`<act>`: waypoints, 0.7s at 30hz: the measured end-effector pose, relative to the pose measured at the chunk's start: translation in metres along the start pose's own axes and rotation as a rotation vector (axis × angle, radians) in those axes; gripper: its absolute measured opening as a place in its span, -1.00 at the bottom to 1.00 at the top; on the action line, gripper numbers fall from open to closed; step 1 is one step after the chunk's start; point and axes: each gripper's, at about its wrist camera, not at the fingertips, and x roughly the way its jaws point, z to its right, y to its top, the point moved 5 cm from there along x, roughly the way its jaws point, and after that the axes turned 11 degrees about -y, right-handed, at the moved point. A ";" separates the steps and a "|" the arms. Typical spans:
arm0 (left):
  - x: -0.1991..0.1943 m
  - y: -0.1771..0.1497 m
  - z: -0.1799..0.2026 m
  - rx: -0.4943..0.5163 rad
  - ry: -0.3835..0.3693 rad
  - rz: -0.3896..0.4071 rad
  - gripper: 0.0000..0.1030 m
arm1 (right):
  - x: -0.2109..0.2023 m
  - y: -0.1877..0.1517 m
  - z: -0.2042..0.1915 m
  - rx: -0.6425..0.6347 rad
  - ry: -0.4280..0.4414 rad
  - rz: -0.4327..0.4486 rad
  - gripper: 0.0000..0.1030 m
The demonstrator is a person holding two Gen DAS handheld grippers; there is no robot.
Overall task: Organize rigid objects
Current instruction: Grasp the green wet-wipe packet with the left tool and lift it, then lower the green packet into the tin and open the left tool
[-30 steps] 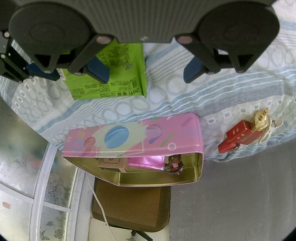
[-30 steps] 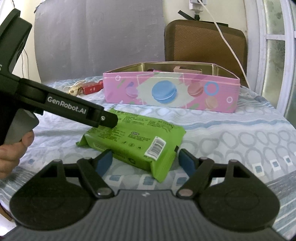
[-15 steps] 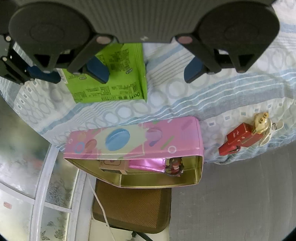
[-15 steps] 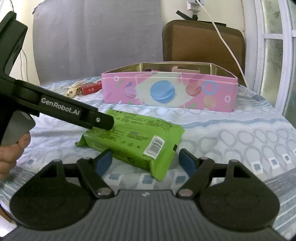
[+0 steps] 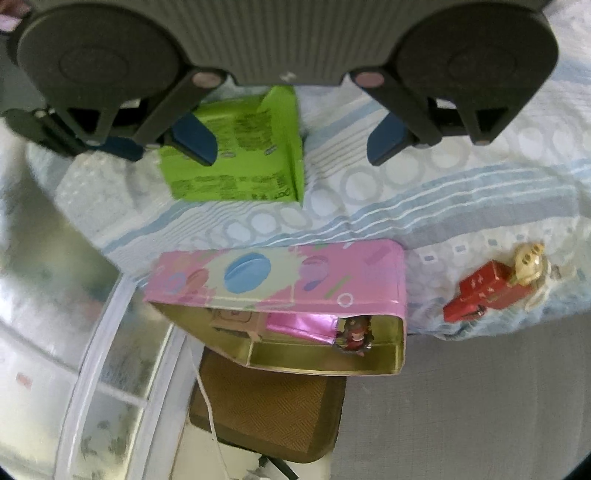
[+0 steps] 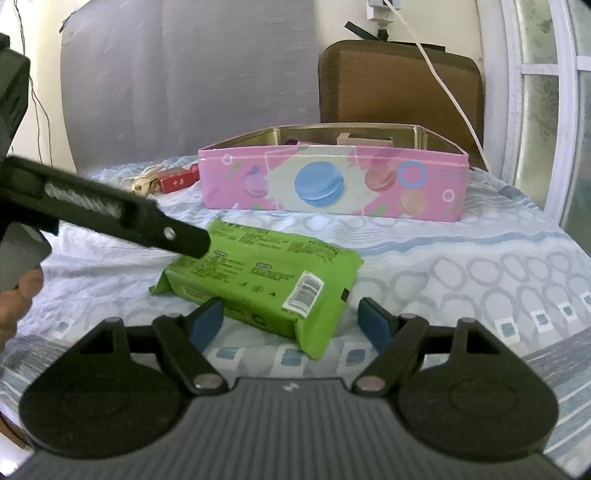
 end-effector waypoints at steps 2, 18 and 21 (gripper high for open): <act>0.001 0.002 0.000 -0.018 -0.037 -0.009 0.76 | 0.000 0.000 -0.001 -0.011 -0.005 0.005 0.59; -0.019 0.076 0.014 0.027 -0.132 0.115 0.05 | -0.005 0.075 -0.022 -0.057 0.038 0.199 0.06; 0.001 0.115 0.002 0.016 -0.096 0.110 0.06 | 0.019 0.109 -0.015 -0.044 0.043 0.198 0.06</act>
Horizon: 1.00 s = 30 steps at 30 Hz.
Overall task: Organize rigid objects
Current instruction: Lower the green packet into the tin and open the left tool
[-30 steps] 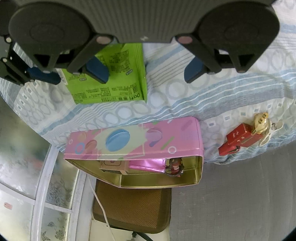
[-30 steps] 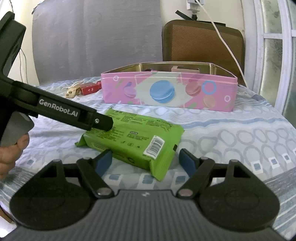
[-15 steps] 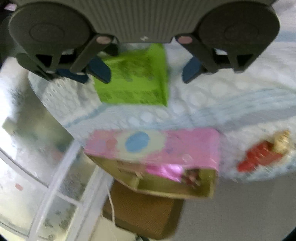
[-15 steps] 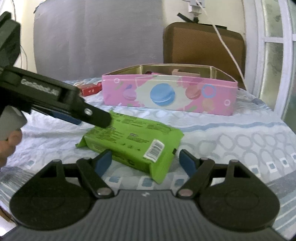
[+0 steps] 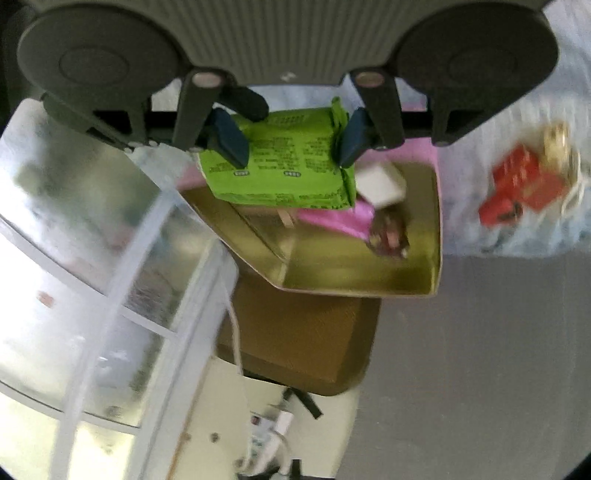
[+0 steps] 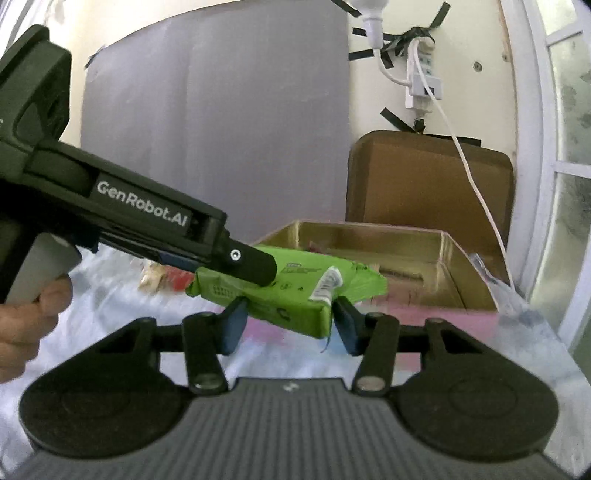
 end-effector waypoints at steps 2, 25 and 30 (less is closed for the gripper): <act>0.024 0.017 -0.010 -0.017 0.030 -0.041 0.07 | 0.028 0.011 0.010 0.016 0.009 -0.042 0.06; 0.069 0.035 -0.042 -0.023 0.142 0.002 0.51 | 0.090 0.011 0.089 0.271 -0.084 -0.189 0.03; -0.021 0.002 -0.066 -0.049 0.140 0.109 0.51 | 0.050 0.016 0.063 0.325 -0.012 -0.119 0.02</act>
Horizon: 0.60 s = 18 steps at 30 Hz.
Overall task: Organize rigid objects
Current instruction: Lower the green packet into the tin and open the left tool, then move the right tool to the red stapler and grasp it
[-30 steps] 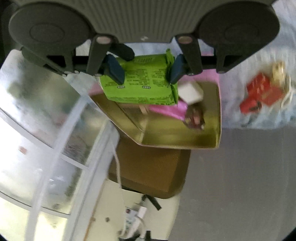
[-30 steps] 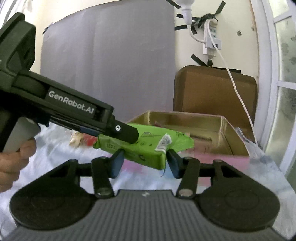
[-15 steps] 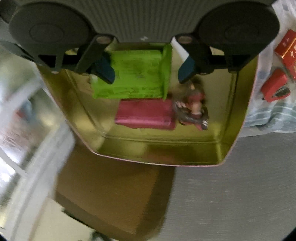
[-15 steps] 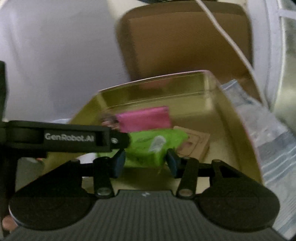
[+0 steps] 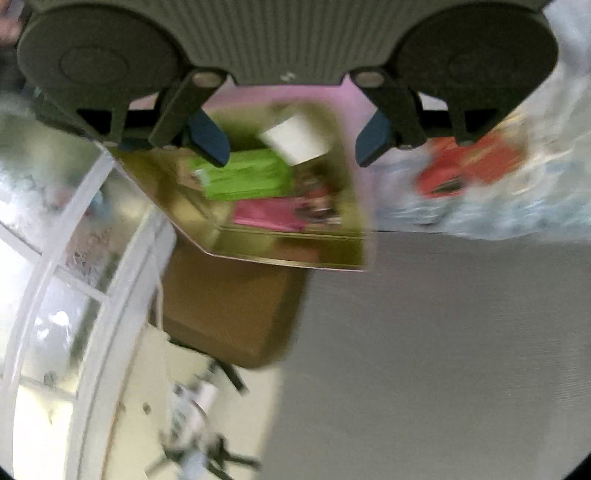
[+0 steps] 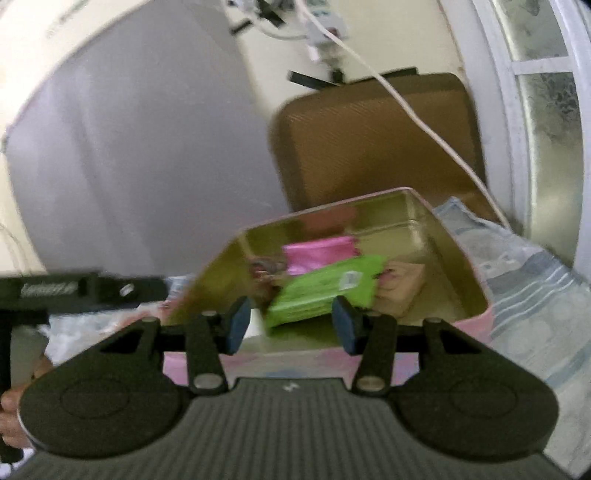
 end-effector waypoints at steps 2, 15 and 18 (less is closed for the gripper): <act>-0.029 -0.019 -0.026 -0.002 0.081 0.015 0.51 | -0.005 -0.004 -0.020 -0.006 0.047 0.002 0.02; -0.088 -0.081 -0.188 -0.136 0.502 0.005 0.42 | 0.040 -0.042 -0.203 -0.299 0.252 -0.159 -0.04; -0.099 -0.080 -0.197 -0.192 0.452 0.069 0.42 | 0.085 -0.018 -0.224 -0.273 0.173 -0.195 -0.04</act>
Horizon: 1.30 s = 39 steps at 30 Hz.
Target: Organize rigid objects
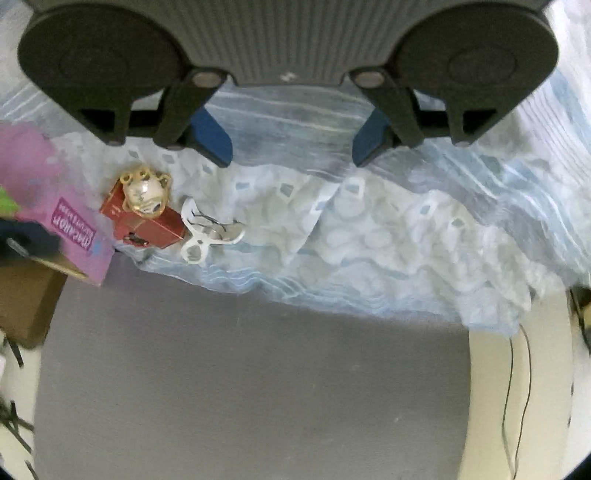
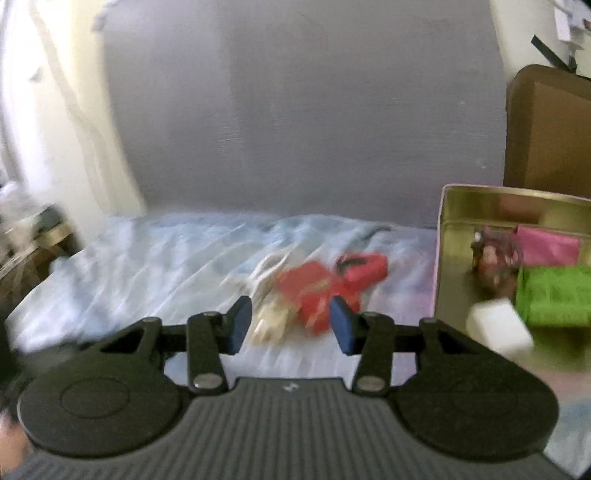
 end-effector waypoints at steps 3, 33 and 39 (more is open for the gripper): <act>-0.005 0.002 -0.002 -0.010 -0.034 0.034 0.49 | 0.051 0.034 0.007 0.093 -0.073 -0.104 -0.03; -0.016 0.002 -0.009 -0.106 -0.134 0.008 0.63 | 0.146 0.041 -0.012 0.122 -0.308 -0.190 -0.07; -0.020 0.005 -0.013 -0.131 -0.171 0.036 0.63 | 0.043 0.051 -0.019 0.041 -0.103 -0.066 -0.06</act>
